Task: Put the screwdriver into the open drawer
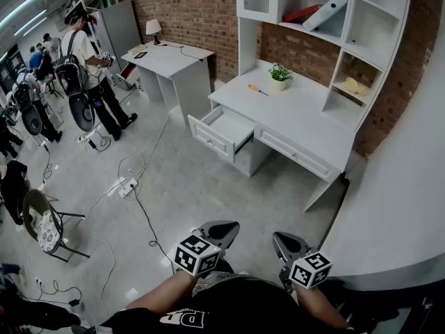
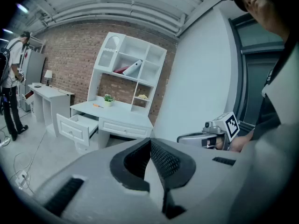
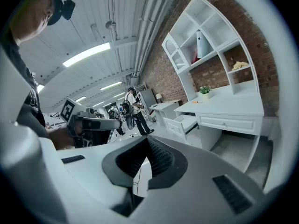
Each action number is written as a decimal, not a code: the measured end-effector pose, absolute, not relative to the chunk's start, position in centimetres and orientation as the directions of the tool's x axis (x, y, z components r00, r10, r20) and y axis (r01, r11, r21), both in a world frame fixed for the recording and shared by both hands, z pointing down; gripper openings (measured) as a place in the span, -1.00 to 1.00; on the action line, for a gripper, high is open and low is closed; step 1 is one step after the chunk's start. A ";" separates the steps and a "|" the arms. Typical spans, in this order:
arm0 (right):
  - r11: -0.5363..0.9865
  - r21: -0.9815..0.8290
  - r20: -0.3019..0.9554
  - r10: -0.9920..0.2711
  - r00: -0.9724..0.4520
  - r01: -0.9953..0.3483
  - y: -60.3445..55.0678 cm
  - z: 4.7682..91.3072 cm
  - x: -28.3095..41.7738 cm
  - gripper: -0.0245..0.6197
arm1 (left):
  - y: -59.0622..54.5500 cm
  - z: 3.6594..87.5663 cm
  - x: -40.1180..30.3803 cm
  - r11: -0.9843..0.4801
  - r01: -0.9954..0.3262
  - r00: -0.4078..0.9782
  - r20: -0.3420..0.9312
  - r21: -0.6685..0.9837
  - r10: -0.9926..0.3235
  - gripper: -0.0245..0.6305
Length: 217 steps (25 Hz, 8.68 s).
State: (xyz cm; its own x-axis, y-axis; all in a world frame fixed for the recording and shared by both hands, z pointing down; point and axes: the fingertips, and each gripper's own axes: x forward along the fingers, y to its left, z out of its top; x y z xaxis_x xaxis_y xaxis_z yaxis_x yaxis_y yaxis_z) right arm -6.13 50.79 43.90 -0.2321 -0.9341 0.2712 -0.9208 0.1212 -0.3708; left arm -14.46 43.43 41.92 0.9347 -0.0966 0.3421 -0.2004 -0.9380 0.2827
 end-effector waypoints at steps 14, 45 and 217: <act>0.114 -0.380 0.264 -0.938 -0.226 -0.918 49.9 43.6 -5.4 -0.91 | 42.3 41.4 -13.5 -0.942 -0.192 0.939 0.330 0.275 -0.095 -0.87; 0.051 -0.446 0.264 -0.946 -0.186 -0.894 43.8 45.4 1.8 -0.91 | 36.1 43.8 -7.0 -0.922 -0.193 0.925 0.376 0.336 -0.056 -0.87; 0.387 -0.308 0.726 -0.494 -0.477 -0.869 -25.8 67.9 14.0 -0.65 | -24.7 56.1 -4.3 -0.527 -0.749 0.653 0.584 0.402 -0.482 -0.87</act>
